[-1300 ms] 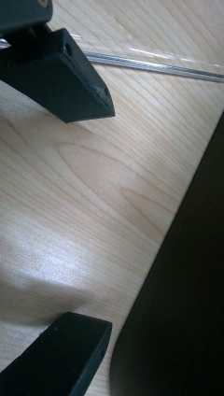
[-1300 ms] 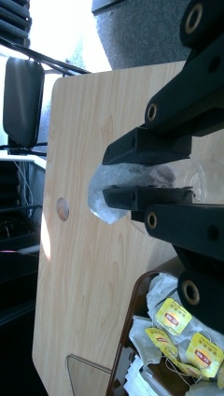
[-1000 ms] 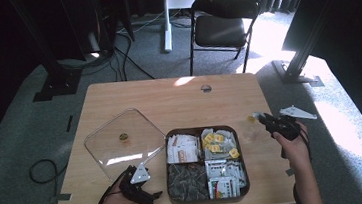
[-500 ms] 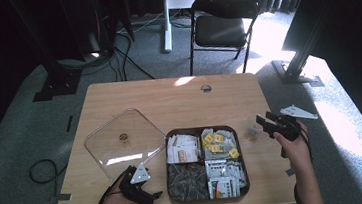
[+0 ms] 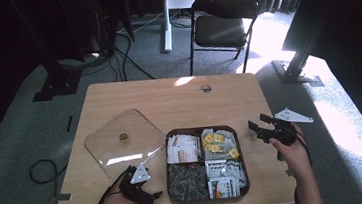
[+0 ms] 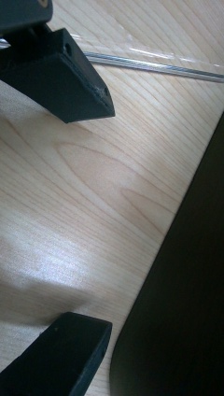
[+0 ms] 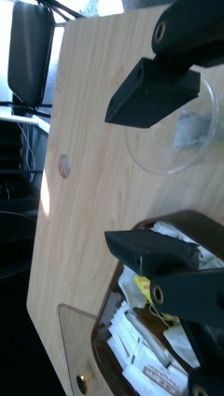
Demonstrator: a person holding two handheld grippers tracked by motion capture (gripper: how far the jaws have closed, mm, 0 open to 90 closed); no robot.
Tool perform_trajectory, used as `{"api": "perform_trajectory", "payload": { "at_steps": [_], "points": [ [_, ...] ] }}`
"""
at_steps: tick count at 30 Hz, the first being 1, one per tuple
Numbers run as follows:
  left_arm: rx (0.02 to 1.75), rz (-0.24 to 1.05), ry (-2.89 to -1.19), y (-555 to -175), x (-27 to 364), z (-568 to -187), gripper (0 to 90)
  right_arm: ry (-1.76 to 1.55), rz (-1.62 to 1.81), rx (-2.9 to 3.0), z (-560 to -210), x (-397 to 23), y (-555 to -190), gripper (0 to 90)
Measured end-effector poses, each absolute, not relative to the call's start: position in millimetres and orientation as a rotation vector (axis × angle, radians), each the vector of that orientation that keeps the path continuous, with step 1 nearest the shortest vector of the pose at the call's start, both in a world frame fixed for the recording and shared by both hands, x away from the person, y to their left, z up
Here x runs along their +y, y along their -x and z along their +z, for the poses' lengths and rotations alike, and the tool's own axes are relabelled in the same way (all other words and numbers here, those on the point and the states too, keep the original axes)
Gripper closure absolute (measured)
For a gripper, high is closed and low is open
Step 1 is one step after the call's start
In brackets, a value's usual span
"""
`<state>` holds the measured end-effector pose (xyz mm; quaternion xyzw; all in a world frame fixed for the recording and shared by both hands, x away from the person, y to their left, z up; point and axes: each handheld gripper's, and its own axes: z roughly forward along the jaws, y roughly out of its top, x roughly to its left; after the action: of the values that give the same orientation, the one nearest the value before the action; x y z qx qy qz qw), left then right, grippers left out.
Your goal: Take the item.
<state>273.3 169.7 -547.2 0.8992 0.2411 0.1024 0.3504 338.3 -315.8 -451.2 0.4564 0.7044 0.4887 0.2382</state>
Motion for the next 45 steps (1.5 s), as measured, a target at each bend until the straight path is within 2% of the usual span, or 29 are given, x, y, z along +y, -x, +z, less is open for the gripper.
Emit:
{"api": "perform_trajectory", "payload": {
  "at_steps": [16, 45],
  "points": [
    [0.622, 0.267, -2.33, -273.4, 169.8, -547.1, 1.6, -1.234, 1.361, 2.004, -465.0, -305.3, -320.2, 27.9],
    [0.623, 0.265, -2.329, -273.3, 169.7, -547.3, 1.6, -1.28, 1.332, 2.088, -511.0, -317.4, -294.5, 22.8]
  ]
}}
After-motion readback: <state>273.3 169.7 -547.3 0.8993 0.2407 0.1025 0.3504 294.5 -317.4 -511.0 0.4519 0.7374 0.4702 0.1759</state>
